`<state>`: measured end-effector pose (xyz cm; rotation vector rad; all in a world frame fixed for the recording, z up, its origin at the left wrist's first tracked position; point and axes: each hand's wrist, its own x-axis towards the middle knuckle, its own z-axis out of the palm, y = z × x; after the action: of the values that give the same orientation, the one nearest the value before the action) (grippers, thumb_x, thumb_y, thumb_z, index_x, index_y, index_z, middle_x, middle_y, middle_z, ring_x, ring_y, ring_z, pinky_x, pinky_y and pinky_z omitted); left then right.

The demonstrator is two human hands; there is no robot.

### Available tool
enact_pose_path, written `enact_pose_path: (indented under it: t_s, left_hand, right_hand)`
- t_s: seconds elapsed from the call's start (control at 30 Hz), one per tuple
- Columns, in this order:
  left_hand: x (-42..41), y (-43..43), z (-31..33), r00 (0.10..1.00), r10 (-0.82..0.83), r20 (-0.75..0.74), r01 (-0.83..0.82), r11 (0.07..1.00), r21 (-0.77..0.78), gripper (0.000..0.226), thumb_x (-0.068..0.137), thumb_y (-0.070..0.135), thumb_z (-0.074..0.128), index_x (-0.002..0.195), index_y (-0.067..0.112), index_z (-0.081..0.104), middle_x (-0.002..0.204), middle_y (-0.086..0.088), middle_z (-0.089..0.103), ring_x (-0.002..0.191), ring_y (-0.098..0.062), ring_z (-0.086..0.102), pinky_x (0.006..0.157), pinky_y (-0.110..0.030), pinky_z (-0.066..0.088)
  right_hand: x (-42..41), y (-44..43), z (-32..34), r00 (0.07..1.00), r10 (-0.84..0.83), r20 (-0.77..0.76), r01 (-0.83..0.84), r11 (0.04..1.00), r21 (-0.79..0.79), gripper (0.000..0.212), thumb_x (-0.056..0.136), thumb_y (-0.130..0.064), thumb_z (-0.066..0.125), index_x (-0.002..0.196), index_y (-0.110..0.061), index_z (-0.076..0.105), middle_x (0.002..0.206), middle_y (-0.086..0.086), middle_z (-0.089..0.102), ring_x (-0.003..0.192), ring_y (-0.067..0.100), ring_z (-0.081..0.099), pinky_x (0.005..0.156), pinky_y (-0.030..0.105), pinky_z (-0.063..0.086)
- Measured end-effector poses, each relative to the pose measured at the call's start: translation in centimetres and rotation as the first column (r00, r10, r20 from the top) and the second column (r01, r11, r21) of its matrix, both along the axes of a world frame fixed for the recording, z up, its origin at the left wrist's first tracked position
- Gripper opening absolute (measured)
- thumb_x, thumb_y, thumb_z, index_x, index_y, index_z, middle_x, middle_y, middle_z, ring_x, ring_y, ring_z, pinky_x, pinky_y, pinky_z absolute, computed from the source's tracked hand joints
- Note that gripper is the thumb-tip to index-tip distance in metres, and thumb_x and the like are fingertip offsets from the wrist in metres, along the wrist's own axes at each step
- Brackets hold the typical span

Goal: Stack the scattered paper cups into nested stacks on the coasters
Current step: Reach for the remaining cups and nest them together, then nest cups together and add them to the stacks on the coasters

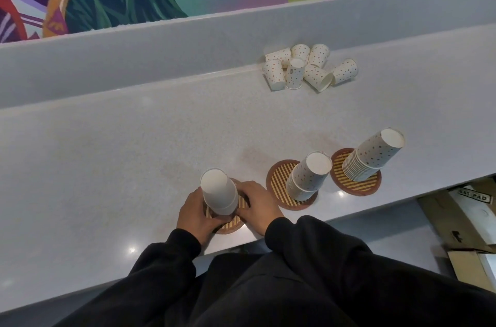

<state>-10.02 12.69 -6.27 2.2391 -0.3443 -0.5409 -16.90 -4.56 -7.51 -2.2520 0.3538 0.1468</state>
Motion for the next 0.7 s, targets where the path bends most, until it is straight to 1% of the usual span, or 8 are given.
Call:
enact_pose_path:
  t_s: [0.13,0.23,0.27,0.37,0.47,0.57,0.63,0.7]
  left_hand:
    - [-0.1,0.6,0.1,1.000,0.018,0.007,-0.017,0.999,-0.035,0.093,0.055,0.027,0.101,0.130,0.032,0.047,0.123,0.013,0.054,0.116,-0.015,0.057,0.093,-0.023,0.043]
    - [-1.1,2.1,0.4,0.987,0.160,-0.027,-0.162,0.982,-0.095,0.109,0.048,0.030,0.104,0.140,0.028,0.045,0.130,0.011,0.054,0.111,-0.011,0.059,0.093,-0.028,0.051]
    - [-1.9,2.6,0.9,0.976,0.218,-0.024,-0.220,0.971,-0.095,0.106,0.048,0.033,0.103,0.137,0.029,0.046,0.127,0.009,0.057,0.106,-0.012,0.062,0.090,-0.031,0.053]
    - [-5.2,3.3,2.7,0.958,0.285,0.039,-0.278,0.953,-0.122,0.058,0.062,0.048,0.093,0.104,0.040,0.054,0.093,0.009,0.067,0.083,-0.010,0.066,0.071,-0.029,0.056]
    - [-7.6,1.8,2.8,0.996,0.041,0.073,-0.032,0.992,-0.118,0.026,0.081,0.056,0.075,0.088,0.034,0.065,0.073,0.007,0.069,0.071,-0.012,0.067,0.065,-0.035,0.057]
    - [-8.7,-2.5,1.8,0.941,-0.313,0.128,0.325,0.942,-0.087,0.024,0.087,0.061,0.067,0.101,0.041,0.065,0.087,0.018,0.068,0.083,-0.006,0.066,0.071,-0.032,0.056]
    - [-8.8,-6.3,0.9,0.917,-0.358,0.177,0.377,0.922,-0.089,0.043,0.089,0.061,0.064,0.126,0.041,0.057,0.113,0.020,0.063,0.102,-0.001,0.060,0.086,-0.033,0.056]
    - [-7.9,-10.0,-0.1,0.935,-0.315,0.163,0.325,0.945,-0.032,0.073,0.087,0.064,0.065,0.148,0.032,0.040,0.141,0.009,0.051,0.125,-0.005,0.050,0.104,-0.035,0.049]
  right_hand:
    - [-1.4,-0.7,1.5,0.999,-0.038,-0.028,0.041,0.994,0.099,0.057,0.087,-0.023,0.075,0.140,-0.025,0.055,0.129,-0.006,0.062,0.115,0.008,0.058,0.099,0.021,0.045]
    - [-4.6,-2.6,3.0,0.984,-0.070,-0.164,0.112,0.959,0.261,0.039,0.087,-0.014,0.076,0.123,-0.023,0.064,0.108,-0.006,0.068,0.093,0.007,0.066,0.084,0.017,0.054]
    - [-6.0,-3.5,3.2,0.973,-0.071,-0.219,0.132,0.952,0.276,0.032,0.086,-0.013,0.077,0.115,-0.023,0.068,0.101,-0.005,0.070,0.088,0.007,0.067,0.080,0.016,0.055]
    - [-10.0,-7.0,3.4,0.935,-0.138,-0.327,0.206,0.961,0.183,0.015,0.083,-0.017,0.081,0.093,-0.026,0.073,0.082,-0.008,0.070,0.072,0.000,0.064,0.071,0.012,0.053]
    - [-12.3,-10.5,3.2,0.904,-0.286,-0.316,0.325,0.943,0.074,0.018,0.081,-0.012,0.081,0.082,-0.027,0.071,0.071,-0.008,0.067,0.062,-0.003,0.059,0.068,0.013,0.049]
    - [-12.1,-13.0,3.0,0.893,-0.411,-0.181,0.428,0.902,0.063,0.034,0.081,-0.006,0.078,0.102,-0.028,0.065,0.089,-0.007,0.069,0.077,0.002,0.063,0.078,0.023,0.054]
    - [-10.8,-14.0,2.8,0.925,-0.360,-0.118,0.364,0.931,0.011,0.053,0.083,-0.012,0.079,0.126,-0.029,0.055,0.113,-0.013,0.064,0.100,0.003,0.062,0.092,0.023,0.053]
    - [-9.2,-14.6,2.7,0.959,-0.271,-0.081,0.271,0.962,-0.016,0.065,0.084,-0.016,0.079,0.140,-0.028,0.048,0.130,-0.015,0.056,0.119,0.003,0.055,0.105,0.025,0.046]
